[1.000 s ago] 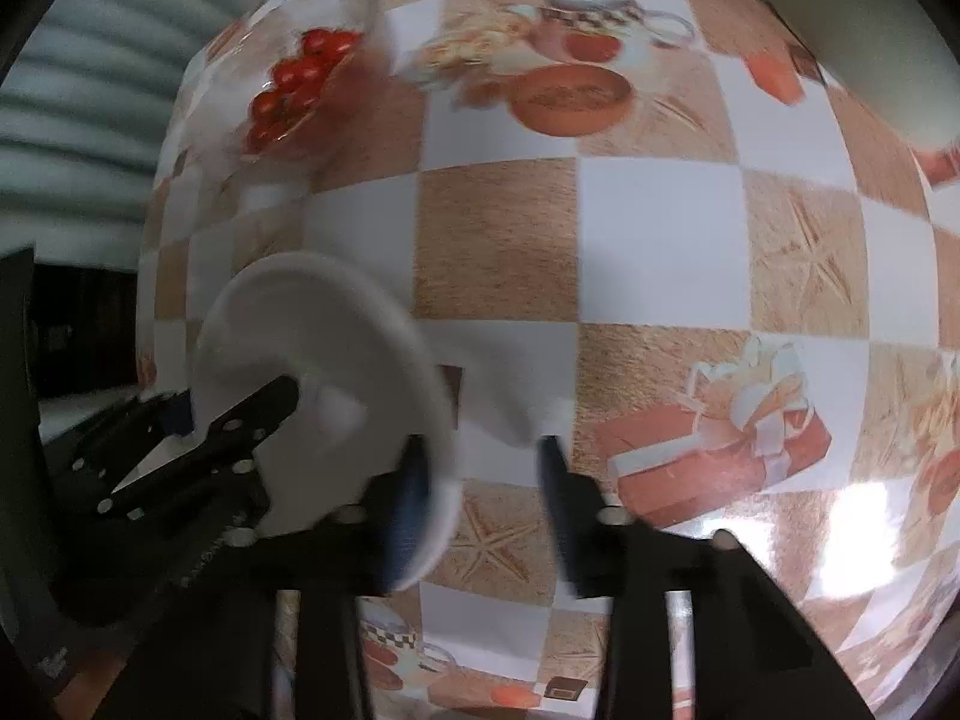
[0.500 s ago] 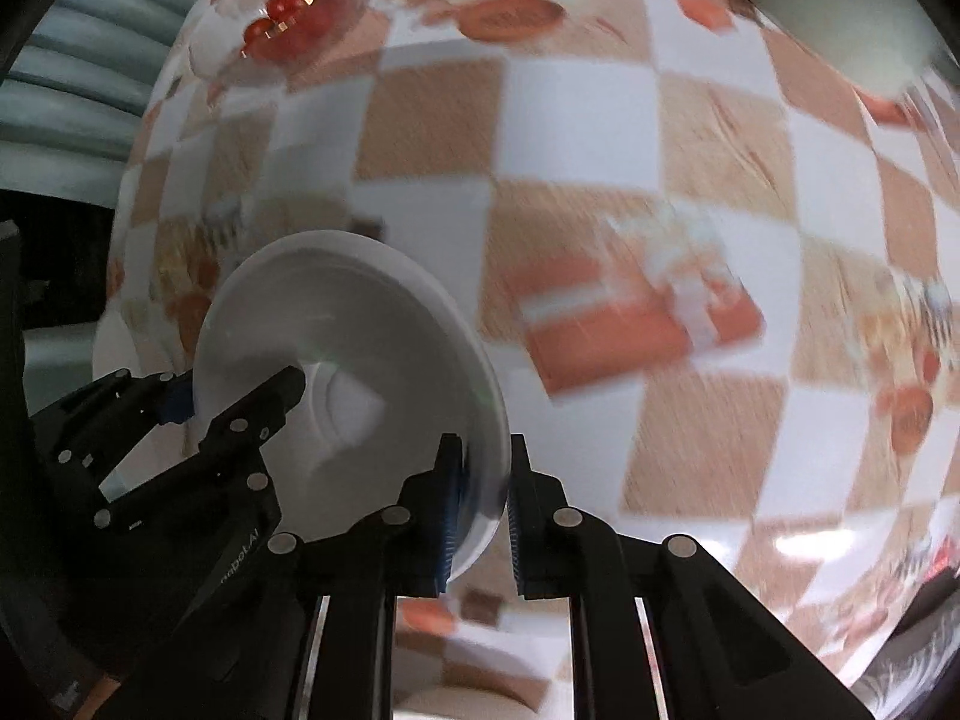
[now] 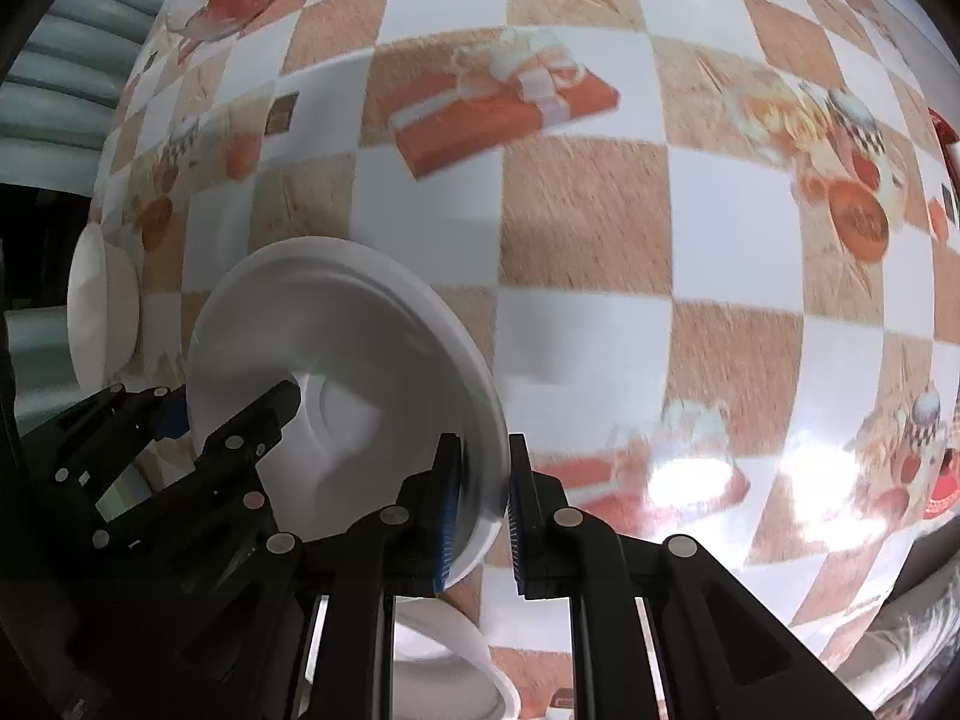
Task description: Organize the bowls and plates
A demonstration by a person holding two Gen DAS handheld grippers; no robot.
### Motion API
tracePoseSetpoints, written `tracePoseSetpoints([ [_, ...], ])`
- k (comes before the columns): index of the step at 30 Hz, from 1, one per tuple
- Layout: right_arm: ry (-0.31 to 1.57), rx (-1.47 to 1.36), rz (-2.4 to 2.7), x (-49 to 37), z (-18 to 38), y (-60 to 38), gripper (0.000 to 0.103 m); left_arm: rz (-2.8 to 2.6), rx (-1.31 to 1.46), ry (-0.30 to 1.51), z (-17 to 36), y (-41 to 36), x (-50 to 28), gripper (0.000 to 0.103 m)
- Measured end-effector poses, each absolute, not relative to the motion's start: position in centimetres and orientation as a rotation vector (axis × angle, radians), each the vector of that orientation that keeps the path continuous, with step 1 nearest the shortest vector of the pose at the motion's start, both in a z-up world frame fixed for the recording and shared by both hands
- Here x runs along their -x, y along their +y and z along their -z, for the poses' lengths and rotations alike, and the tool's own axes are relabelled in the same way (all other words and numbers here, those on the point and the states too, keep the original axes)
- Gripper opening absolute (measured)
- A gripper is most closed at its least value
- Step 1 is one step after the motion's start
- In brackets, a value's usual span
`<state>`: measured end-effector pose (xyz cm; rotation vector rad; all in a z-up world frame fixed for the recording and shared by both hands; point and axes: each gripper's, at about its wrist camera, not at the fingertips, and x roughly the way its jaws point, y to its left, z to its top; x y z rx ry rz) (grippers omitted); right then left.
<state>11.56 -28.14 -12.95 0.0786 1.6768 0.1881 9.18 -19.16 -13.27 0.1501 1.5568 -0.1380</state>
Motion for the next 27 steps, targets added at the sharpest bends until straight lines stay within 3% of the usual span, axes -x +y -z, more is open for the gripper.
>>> tracePoseSetpoints([
  [10, 1.661, -0.063, -0.163, -10.0, 13.6, -27.9, 0.015, 0.124, -0.135, 1.557, 13.9, -21.1, -5.8, 0.031],
  [15, 1.66, -0.06, -0.155, -9.1, 12.9, -29.6, 0.016, 0.122, -0.14, 1.563, 14.1, -18.8, -7.7, 0.031],
  [27, 1.617, -0.068, -0.164, -10.2, 8.7, -28.6, 0.017, 0.127, -0.145, 1.51, 8.9, -17.2, -9.9, 0.031],
])
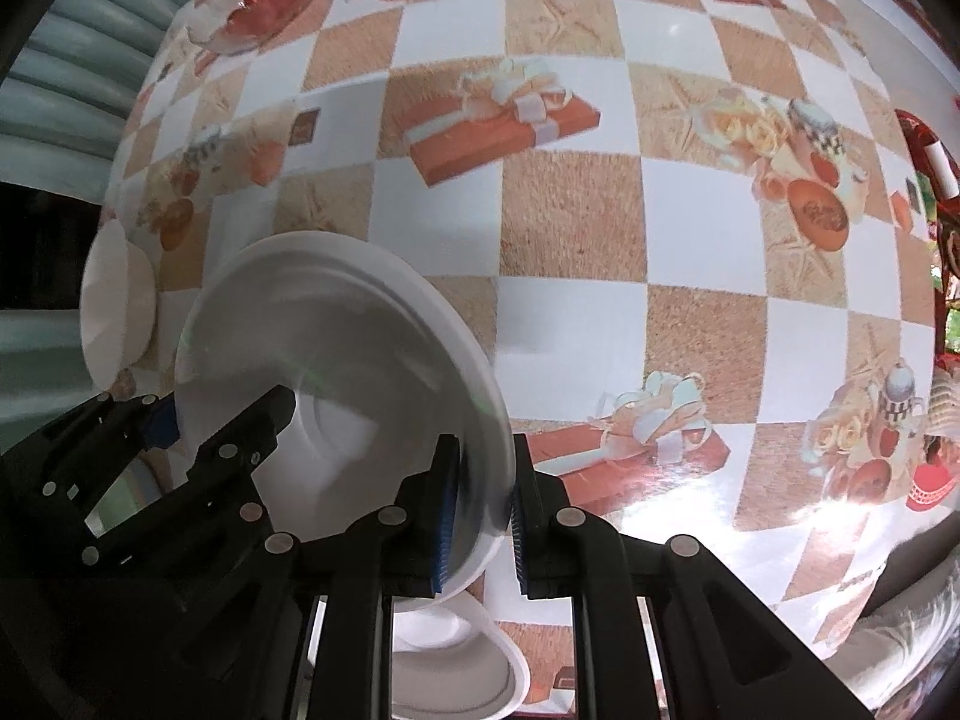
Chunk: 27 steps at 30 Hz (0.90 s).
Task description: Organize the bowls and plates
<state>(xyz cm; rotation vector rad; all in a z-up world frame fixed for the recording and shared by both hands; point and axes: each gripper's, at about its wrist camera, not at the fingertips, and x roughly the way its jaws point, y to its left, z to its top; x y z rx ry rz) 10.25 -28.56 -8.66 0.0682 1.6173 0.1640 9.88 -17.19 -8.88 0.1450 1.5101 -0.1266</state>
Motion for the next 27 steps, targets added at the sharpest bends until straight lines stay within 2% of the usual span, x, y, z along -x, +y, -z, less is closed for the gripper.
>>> tracePoseSetpoints([
  [12, 1.556, -0.068, -0.139, -8.0, 4.2, -29.5, 0.017, 0.166, -0.186, 1.434, 3.5, -18.6, -6.6, 0.031],
  [27, 1.594, -0.124, -0.066, -1.2, 3.3, -29.8, 0.017, 0.269, -0.264, 1.45, 2.6, -20.1, -1.3, 0.031],
])
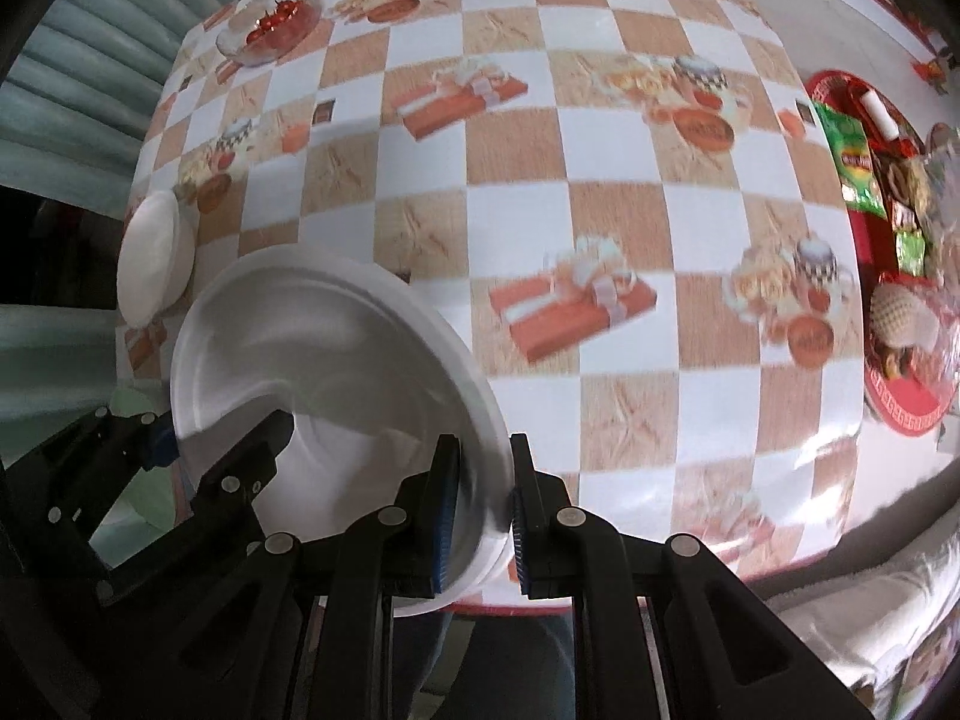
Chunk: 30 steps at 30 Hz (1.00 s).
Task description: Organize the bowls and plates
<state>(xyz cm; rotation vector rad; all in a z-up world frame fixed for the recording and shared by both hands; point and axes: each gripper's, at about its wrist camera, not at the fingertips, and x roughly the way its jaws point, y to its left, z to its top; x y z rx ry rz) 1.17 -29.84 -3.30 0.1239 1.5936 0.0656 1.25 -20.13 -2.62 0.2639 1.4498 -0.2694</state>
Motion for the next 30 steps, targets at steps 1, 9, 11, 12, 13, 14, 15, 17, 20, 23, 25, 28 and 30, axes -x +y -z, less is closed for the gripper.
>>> tracePoseSetpoints([
  [1, 1.598, -0.129, -0.06, -0.8, 3.4, -29.9, 0.017, 0.276, -0.272, 1.456, 2.9, -20.2, -0.9, 0.031],
  [9, 1.645, -0.15, -0.02, 1.5, 5.2, -30.2, 0.017, 0.309, -0.29, 1.503, 4.9, -20.6, 1.1, 0.031],
  [11, 1.654, -0.147, -0.019, 1.7, 5.6, -30.2, 0.017, 0.31, -0.289, 1.515, 5.3, -20.7, 1.2, 0.031],
  [12, 1.657, -0.145, -0.02, 1.8, 5.8, -30.2, 0.017, 0.31, -0.29, 1.519, 5.4, -20.7, 1.3, 0.031],
  [13, 1.661, -0.141, -0.02, 1.9, 6.0, -30.2, 0.017, 0.312, -0.291, 1.525, 5.7, -20.7, 1.3, 0.031],
  [14, 1.666, -0.138, -0.021, 2.0, 6.2, -30.2, 0.017, 0.312, -0.29, 1.53, 5.8, -20.7, 1.4, 0.031],
  [15, 1.673, -0.137, -0.021, 2.1, 6.4, -30.1, 0.017, 0.313, -0.29, 1.535, 6.0, -20.7, 1.5, 0.031],
  [17, 1.68, -0.128, -0.022, 2.3, 6.6, -30.1, 0.017, 0.314, -0.29, 1.546, 6.4, -20.7, 1.7, 0.031],
  [20, 1.691, -0.128, -0.022, 2.4, 7.2, -30.0, 0.017, 0.314, -0.294, 1.559, 7.0, -20.7, 2.0, 0.031],
  [23, 1.7, -0.135, -0.024, 2.6, 7.7, -30.1, 0.017, 0.315, -0.302, 1.568, 7.4, -20.8, 2.2, 0.031],
  [25, 1.707, -0.135, -0.024, 2.4, 8.1, -30.0, 0.017, 0.317, -0.306, 1.573, 7.7, -20.9, 2.4, 0.031],
  [28, 1.71, -0.136, -0.025, 2.3, 8.5, -30.0, 0.017, 0.316, -0.303, 1.573, 7.9, -20.9, 2.5, 0.034],
  [30, 1.704, -0.142, -0.035, 2.3, 8.5, -29.9, 0.017, 0.32, -0.298, 1.568, 8.0, -20.9, 2.4, 0.041],
])
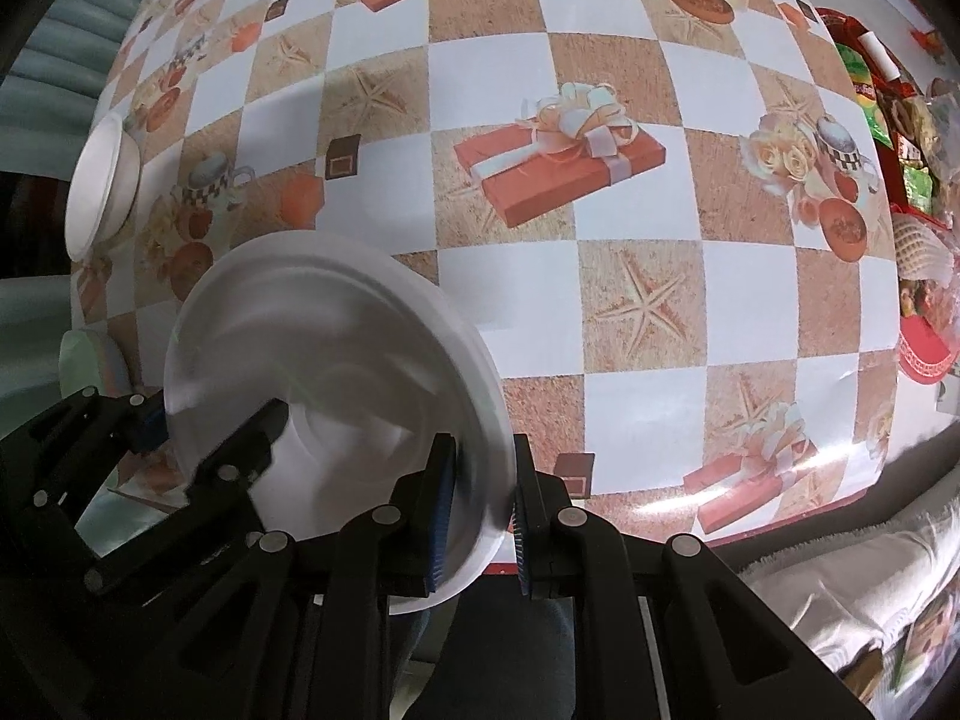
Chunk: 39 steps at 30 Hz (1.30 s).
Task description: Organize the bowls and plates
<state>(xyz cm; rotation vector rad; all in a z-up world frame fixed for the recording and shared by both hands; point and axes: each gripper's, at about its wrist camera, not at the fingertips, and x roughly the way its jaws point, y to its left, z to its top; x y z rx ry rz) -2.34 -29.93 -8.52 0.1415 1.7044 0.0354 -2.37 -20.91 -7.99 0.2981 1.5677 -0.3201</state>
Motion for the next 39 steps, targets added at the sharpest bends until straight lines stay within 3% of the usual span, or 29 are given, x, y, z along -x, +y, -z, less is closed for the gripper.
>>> tracePoseSetpoints([
  [2, 1.704, -0.144, -0.044, 2.4, 8.6, -29.9, 0.017, 0.331, -0.295, 1.562, 7.9, -21.0, 2.5, 0.05],
  [6, 1.713, -0.149, -0.043, 2.6, 8.7, -30.1, 0.017, 0.338, -0.314, 1.529, 7.5, -21.3, 2.9, 0.078],
  [9, 1.733, -0.168, -0.039, 2.8, 9.0, -30.6, 0.019, 0.345, -0.314, 1.543, 7.6, -21.2, 3.0, 0.081],
  [11, 1.734, -0.17, -0.028, 2.8, 9.0, -31.0, 0.055, 0.348, -0.301, 1.553, 7.8, -20.8, 3.1, 0.081],
  [12, 1.726, -0.17, -0.02, 2.8, 8.8, -31.2, 0.094, 0.346, -0.295, 1.551, 7.7, -20.6, 3.1, 0.083],
  [13, 1.712, -0.175, -0.013, 2.8, 8.5, -31.5, 0.102, 0.342, -0.292, 1.547, 7.7, -20.3, 3.1, 0.086],
  [17, 1.682, -0.189, 0.017, 2.4, 7.3, -32.7, 0.102, 0.334, -0.241, 1.523, 7.2, -18.3, 2.7, 0.103],
  [25, 1.648, -0.201, 0.033, 1.2, 5.0, -32.9, 0.102, 0.266, -0.089, 1.527, 5.8, -12.7, 2.2, 0.103],
  [39, 1.617, -0.132, -0.177, -4.7, 1.6, -22.7, 0.102, 0.051, 0.059, 1.461, 2.9, -2.8, 1.0, 0.103],
])
